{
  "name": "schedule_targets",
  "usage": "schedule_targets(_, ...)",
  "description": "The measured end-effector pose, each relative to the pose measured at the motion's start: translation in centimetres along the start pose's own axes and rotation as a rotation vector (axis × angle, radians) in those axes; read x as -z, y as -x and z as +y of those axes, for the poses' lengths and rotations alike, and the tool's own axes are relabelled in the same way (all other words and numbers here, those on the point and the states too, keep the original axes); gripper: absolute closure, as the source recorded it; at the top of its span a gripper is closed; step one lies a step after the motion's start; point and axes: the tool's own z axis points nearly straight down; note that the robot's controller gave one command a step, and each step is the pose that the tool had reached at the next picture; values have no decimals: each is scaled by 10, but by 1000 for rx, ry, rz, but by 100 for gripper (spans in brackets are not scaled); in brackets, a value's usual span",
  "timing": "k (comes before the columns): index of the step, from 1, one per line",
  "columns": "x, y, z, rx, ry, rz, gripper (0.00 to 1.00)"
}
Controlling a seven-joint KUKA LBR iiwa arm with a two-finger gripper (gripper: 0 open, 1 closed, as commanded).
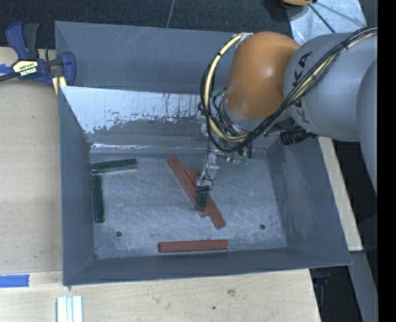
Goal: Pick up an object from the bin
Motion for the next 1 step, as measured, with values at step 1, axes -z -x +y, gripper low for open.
schedule_targets(1, -26, -10, 5, -217, 1, -5, 0)
